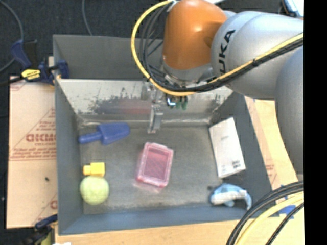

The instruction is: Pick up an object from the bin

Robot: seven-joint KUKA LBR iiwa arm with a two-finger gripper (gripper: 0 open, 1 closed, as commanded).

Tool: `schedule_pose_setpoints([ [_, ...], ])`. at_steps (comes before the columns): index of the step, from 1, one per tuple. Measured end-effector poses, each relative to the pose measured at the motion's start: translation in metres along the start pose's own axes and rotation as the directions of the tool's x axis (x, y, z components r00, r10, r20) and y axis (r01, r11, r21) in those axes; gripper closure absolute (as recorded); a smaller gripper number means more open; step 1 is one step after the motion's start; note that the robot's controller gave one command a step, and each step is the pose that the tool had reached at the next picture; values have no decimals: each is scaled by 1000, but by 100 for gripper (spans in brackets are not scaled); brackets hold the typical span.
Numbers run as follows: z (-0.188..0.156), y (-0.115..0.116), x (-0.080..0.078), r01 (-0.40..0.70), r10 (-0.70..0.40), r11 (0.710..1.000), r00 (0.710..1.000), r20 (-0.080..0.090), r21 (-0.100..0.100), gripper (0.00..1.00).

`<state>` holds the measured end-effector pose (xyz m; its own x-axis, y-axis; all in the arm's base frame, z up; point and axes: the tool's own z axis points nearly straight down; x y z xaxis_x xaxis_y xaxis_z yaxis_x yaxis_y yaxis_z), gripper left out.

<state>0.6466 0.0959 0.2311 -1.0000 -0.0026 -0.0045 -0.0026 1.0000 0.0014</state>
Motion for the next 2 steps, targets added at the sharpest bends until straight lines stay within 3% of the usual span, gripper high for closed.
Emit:
schedule_pose_setpoints([
  [1, 132, 70, 1, 113, -113, 994, 994, 1, 0, 0],
  [2, 66, 101, 2, 163, -163, 987, 987, 9, 0, 0],
])
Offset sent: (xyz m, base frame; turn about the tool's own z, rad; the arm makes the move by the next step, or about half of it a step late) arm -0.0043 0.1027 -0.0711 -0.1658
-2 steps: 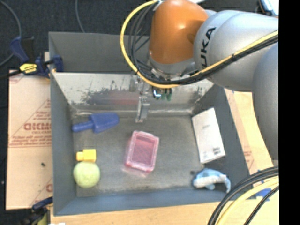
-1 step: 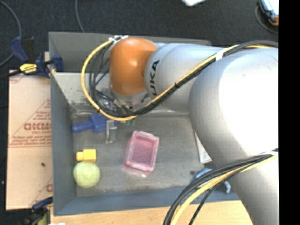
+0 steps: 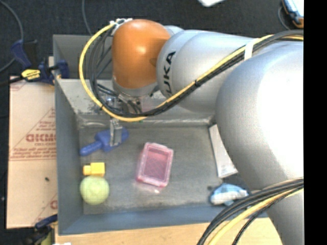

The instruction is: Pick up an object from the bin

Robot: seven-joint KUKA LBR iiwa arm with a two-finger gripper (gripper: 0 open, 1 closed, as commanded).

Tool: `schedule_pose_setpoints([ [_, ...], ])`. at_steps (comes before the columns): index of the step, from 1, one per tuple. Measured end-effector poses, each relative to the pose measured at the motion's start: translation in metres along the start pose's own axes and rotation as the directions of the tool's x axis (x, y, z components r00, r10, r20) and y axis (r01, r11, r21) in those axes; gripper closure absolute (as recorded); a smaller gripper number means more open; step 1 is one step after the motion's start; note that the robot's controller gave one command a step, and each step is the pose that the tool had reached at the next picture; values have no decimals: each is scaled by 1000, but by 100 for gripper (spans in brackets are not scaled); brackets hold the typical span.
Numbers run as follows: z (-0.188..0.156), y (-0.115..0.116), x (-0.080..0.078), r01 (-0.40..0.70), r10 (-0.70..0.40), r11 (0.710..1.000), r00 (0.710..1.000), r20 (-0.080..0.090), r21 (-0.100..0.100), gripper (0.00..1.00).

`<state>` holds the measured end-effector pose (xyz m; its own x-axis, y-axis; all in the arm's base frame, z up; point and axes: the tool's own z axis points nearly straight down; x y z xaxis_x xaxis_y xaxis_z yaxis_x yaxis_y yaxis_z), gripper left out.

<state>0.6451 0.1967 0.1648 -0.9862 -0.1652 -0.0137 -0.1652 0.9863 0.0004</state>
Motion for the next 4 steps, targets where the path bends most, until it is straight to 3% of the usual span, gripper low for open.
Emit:
schedule_pose_setpoints([
  [1, 64, -40, 3, -70, 70, 998, 998, -4, 0, 0],
  [2, 95, -1, 2, 119, -119, 993, 993, 1, -1, 0],
  [3, 93, -48, 3, 39, -39, 999, 999, 0, 0, 100],
  [4, 93, -48, 3, 39, -39, 999, 999, 0, 0, 100],
])
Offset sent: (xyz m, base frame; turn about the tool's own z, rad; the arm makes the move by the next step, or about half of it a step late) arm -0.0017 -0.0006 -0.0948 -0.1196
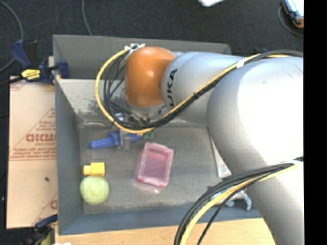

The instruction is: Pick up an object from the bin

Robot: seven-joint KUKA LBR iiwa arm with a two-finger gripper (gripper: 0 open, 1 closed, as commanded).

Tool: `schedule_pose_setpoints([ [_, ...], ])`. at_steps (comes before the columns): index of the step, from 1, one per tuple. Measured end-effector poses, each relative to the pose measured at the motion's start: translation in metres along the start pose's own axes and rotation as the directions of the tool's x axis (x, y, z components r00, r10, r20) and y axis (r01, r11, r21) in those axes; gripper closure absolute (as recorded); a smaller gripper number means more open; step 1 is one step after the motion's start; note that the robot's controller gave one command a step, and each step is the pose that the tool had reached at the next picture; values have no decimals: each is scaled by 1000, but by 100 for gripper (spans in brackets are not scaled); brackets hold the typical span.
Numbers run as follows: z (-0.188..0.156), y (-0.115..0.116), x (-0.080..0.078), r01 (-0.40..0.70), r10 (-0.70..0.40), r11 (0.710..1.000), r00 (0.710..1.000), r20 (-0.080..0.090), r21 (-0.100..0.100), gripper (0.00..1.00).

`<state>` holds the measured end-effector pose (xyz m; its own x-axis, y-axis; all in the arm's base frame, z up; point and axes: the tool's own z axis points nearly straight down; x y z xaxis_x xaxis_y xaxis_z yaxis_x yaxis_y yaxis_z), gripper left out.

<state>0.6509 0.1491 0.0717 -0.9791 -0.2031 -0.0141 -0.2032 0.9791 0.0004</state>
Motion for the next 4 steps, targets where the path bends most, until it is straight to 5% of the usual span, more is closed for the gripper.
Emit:
schedule_pose_setpoints([
  [2, -8, 0, 1, -1, 1, 1000, 1000, -2, 0, 100],
  [4, -51, -1, -2, -2, 2, 1000, 1000, 5, 0, 100],
])
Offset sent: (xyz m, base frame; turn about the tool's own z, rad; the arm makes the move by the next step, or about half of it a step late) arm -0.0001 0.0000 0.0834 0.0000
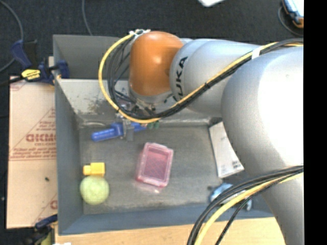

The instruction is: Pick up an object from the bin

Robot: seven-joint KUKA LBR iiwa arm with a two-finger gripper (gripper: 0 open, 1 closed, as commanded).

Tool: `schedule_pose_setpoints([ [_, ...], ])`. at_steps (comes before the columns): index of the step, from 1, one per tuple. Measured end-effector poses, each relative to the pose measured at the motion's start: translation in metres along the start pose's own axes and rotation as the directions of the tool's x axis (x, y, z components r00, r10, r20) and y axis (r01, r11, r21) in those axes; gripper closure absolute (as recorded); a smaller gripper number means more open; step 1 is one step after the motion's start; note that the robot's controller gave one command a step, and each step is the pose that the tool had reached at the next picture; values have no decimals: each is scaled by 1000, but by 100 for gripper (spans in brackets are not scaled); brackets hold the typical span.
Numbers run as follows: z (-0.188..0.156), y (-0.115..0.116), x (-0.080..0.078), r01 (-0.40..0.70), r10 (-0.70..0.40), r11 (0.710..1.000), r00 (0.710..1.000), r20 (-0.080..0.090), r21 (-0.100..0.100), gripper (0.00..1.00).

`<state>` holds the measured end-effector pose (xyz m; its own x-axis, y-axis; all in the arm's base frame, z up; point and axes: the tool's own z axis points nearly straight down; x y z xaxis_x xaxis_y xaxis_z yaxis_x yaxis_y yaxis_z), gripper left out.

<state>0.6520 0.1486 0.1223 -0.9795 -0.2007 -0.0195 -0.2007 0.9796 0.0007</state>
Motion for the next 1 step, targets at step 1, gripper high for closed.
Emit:
schedule_pose_setpoints([
  [1, -8, 0, 0, 0, 0, 1000, 1000, 0, 0, 100],
])
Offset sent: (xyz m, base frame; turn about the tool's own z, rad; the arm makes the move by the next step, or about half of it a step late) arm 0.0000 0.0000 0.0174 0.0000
